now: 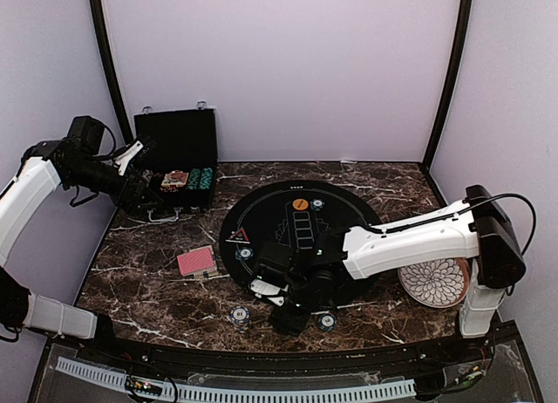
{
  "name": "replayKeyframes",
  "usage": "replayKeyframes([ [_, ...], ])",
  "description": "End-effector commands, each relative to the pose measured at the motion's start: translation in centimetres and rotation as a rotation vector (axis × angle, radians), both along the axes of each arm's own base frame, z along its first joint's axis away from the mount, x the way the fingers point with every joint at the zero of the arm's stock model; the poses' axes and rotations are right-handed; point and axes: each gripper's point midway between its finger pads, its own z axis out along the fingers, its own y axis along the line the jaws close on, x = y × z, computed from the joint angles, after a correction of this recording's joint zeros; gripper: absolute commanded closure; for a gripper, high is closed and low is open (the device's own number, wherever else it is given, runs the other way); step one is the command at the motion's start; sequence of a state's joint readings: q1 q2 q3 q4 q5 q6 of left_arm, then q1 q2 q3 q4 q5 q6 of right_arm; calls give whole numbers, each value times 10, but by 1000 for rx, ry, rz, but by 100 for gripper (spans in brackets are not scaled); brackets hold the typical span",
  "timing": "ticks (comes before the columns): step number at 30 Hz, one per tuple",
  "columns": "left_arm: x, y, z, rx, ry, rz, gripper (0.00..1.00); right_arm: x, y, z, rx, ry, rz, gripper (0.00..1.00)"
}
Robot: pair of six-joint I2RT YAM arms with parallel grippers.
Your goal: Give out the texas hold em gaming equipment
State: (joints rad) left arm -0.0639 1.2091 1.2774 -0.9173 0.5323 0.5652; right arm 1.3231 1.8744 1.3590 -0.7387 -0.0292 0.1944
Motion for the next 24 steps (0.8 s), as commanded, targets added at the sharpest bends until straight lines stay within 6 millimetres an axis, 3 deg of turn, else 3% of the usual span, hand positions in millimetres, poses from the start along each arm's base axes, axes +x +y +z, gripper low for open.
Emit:
replayKeyframes([
  [1,-9,-1,16,2,-37,-14,1,-5,1,-6,-6,-9,14,49],
  [12,-7,0,16,7,-37,-11,1,2,0,6,2,-48,-1,90],
  [18,-7,1,17,13,-42,-7,1,22,0,24,23,-93,-47,98],
  [24,-6,1,15,12,-32,-4,1,68,4,59,129,-125,-177,100],
])
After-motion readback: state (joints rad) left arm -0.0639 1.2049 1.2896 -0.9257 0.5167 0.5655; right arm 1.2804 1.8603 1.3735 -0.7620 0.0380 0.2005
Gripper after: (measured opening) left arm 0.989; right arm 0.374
